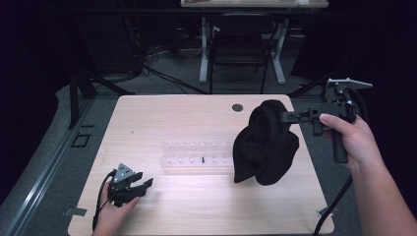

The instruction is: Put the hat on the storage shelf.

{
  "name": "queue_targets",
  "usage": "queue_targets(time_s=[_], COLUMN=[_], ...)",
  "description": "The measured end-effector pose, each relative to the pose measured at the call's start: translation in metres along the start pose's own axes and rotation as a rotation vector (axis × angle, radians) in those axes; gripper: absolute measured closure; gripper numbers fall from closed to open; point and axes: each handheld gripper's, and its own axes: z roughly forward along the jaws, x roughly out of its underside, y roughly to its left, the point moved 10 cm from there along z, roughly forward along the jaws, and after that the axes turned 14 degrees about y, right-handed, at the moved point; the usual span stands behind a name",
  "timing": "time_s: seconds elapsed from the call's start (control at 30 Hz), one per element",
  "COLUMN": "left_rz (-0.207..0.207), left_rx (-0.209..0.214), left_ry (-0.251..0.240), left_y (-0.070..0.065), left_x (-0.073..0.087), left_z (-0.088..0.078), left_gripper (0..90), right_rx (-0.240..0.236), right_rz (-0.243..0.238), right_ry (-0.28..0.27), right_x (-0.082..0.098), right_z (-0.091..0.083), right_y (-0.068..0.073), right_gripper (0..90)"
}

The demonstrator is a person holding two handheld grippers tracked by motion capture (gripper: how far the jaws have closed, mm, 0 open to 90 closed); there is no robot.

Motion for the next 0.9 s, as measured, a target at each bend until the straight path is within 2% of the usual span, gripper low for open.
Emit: queue_targets(time_s=[0.5, 0.9], left_rz=[0.001, 0.003], left_rx=[0.003, 0.006], left_ry=[-0.004, -0.006], left_y=[0.0, 0.0], left_x=[-0.001, -0.001], left_z=[0.0, -0.001], left_gripper=[49.9, 49.8], right_rx=[0.002, 0.006], right_rz=[-0.008, 0.0], right_ry=[0.013, 0.032], right_x=[-0.034, -0.059], right_z=[0.022, 0.052], right_y=[0.021, 0.023], right_gripper=[88.0, 88.0])
